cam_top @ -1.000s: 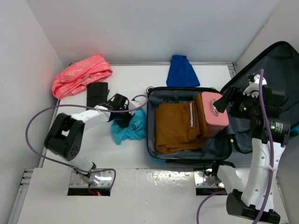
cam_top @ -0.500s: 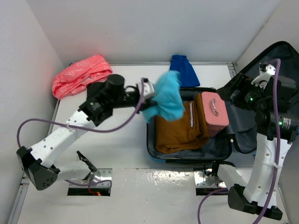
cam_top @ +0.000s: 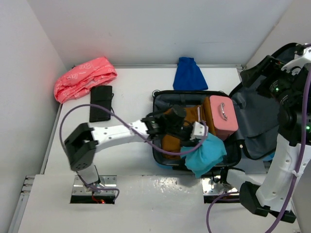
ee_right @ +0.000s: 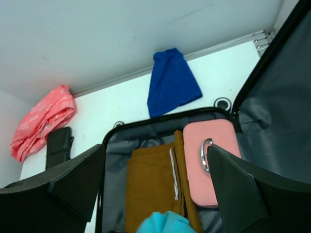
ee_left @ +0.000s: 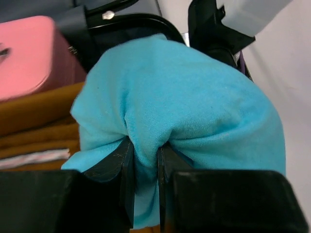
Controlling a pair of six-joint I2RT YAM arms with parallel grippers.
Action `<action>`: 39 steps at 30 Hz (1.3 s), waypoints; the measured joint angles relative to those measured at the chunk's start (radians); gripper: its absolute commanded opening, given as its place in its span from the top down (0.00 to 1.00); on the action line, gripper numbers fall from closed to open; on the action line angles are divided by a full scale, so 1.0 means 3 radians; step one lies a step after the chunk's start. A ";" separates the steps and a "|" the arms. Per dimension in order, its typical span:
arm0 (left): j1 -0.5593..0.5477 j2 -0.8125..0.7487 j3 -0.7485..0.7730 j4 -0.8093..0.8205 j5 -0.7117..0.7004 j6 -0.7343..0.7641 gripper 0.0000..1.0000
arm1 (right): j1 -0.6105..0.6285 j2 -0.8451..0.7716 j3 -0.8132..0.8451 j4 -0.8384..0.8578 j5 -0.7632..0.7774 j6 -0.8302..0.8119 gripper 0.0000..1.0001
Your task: Pack the luggage
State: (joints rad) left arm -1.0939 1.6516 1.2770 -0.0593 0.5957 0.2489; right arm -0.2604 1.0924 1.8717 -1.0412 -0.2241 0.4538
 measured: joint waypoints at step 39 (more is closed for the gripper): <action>-0.0495 0.1456 0.0408 0.0949 -0.2467 -0.0001 0.52 | 0.0000 -0.0256 0.0046 -0.0362 0.0458 -0.0454 0.21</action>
State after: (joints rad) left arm -1.2423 2.0884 1.3994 0.2253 -0.1444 0.2485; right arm -0.2604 1.0157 1.8854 -1.1500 -0.0868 0.3176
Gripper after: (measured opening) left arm 0.391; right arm 0.794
